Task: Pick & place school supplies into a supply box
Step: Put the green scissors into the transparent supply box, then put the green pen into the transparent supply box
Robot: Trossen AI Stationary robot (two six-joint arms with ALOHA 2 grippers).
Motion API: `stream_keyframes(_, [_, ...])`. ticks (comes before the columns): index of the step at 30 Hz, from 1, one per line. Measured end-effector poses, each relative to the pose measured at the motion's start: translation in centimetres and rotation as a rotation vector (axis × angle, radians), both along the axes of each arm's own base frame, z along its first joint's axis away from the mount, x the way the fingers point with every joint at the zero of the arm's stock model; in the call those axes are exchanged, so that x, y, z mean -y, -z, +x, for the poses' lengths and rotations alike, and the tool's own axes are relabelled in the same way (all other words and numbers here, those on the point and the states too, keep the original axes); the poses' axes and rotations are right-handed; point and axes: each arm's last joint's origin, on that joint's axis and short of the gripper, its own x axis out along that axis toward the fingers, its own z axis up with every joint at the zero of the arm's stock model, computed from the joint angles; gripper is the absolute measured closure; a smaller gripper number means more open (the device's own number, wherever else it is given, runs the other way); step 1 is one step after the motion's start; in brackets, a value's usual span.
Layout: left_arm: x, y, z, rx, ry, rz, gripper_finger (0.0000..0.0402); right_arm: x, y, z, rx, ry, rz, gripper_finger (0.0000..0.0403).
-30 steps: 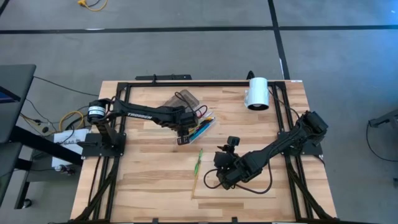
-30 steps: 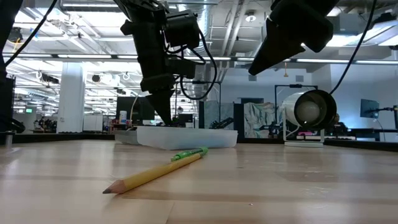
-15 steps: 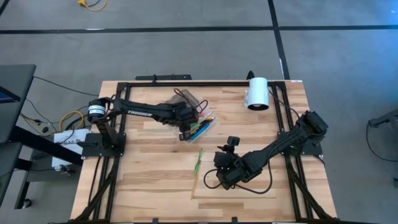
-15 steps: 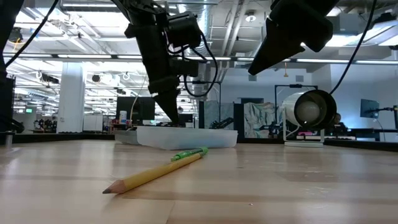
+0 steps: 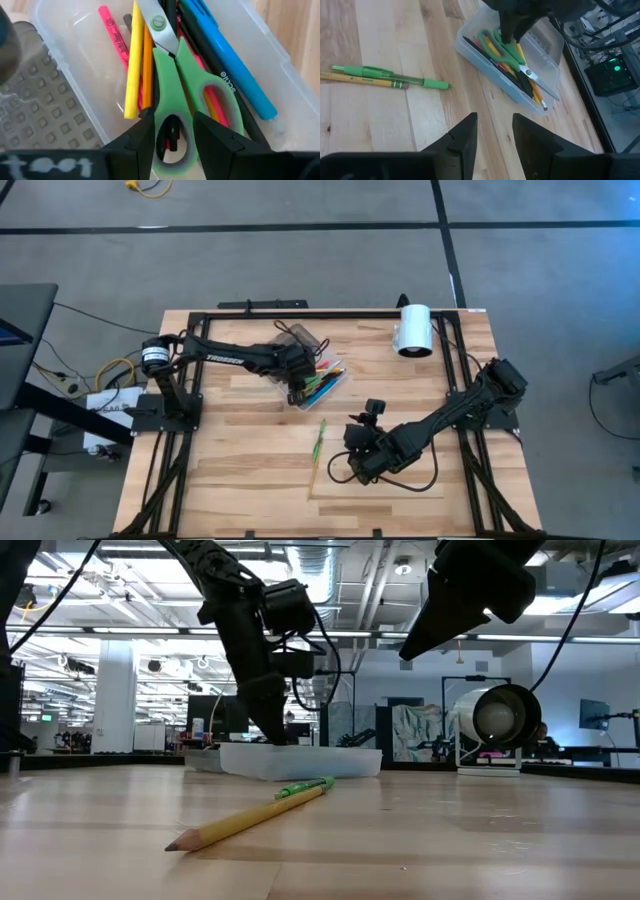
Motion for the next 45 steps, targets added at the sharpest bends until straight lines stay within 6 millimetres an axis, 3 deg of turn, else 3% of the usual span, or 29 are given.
stream_keyframes(14, [0.4,0.6,-1.4,-0.142,-0.003,-0.112,0.0278,0.0,0.0,0.0,0.0,0.0,0.0,0.0284])
stream_keyframes(29, [0.5,-0.3,-0.5,-0.085,0.012,-0.084,0.0278,0.0,0.0,0.0,0.0,0.0,0.0,0.0284])
stream_keyframes(38, [2.6,-2.7,1.0,-0.078,0.083,-0.012,0.0278,0.0,0.0,0.0,0.0,0.0,0.0,0.0284])
stream_keyframes(45, [6.4,-4.9,1.1,-0.173,0.185,-0.005,0.0278,0.0,0.0,0.0,0.0,0.0,0.0,0.0284])
